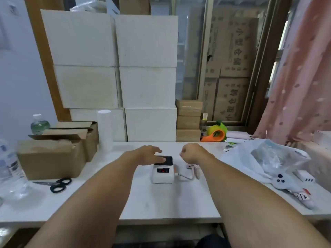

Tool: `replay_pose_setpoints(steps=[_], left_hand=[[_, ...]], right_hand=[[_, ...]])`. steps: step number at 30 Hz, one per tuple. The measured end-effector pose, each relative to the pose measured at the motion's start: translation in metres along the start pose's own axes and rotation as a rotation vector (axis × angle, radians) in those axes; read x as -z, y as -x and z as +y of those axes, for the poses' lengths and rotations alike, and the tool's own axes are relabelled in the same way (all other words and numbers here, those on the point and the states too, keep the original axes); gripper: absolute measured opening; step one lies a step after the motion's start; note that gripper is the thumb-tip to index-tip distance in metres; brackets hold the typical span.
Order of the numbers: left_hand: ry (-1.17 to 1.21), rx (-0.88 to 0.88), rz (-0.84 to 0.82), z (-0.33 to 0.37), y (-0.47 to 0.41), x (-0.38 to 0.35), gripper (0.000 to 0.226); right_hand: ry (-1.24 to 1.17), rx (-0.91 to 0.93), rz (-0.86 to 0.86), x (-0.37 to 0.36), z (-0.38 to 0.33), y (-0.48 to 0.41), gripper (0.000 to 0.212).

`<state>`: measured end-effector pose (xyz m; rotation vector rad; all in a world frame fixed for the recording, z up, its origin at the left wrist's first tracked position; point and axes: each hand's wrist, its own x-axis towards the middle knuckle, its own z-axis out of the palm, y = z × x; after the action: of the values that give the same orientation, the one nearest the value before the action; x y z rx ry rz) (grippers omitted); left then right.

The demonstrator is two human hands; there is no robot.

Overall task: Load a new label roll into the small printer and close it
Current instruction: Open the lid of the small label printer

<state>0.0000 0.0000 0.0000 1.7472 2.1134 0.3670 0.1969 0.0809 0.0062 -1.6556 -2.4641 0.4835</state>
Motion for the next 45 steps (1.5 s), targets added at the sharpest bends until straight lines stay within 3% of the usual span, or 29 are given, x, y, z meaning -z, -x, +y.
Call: replay_pose_setpoints(steps=[4, 9, 14, 19, 21, 25, 29, 37, 45], left_hand=[[0.028, -0.031, -0.068, -0.004, 0.003, -0.007, 0.068], [-0.01, -0.044, -0.026, -0.014, -0.002, -0.024, 0.073], [0.048, -0.071, -0.009, -0.023, -0.009, -0.036, 0.065], [0.147, -0.043, 0.031, -0.033, -0.014, -0.038, 0.1], [0.165, -0.033, 0.031, -0.033, -0.014, -0.039, 0.105], [0.175, -0.04, 0.037, -0.032, -0.019, -0.038, 0.092], [0.185, -0.032, 0.044, -0.037, -0.023, -0.039, 0.103], [0.212, -0.047, -0.003, -0.041, -0.027, -0.04, 0.115], [0.211, -0.053, -0.047, -0.044, -0.028, -0.042, 0.115]], right_hand=[[-0.13, -0.083, -0.095, -0.021, 0.01, -0.013, 0.03], [-0.175, -0.087, -0.176, -0.025, 0.002, 0.0, 0.015], [-0.216, -0.082, -0.202, -0.04, -0.003, -0.002, 0.017], [-0.314, -0.132, -0.23, -0.047, 0.005, -0.008, 0.02], [-0.352, -0.157, -0.244, -0.049, 0.009, -0.013, 0.023], [-0.375, -0.175, -0.209, -0.051, 0.01, -0.019, 0.019], [-0.379, -0.2, -0.177, -0.054, 0.009, -0.02, 0.009], [-0.335, -0.249, -0.182, -0.056, 0.005, -0.027, 0.022], [-0.328, -0.208, -0.172, -0.056, 0.002, -0.024, 0.019]])
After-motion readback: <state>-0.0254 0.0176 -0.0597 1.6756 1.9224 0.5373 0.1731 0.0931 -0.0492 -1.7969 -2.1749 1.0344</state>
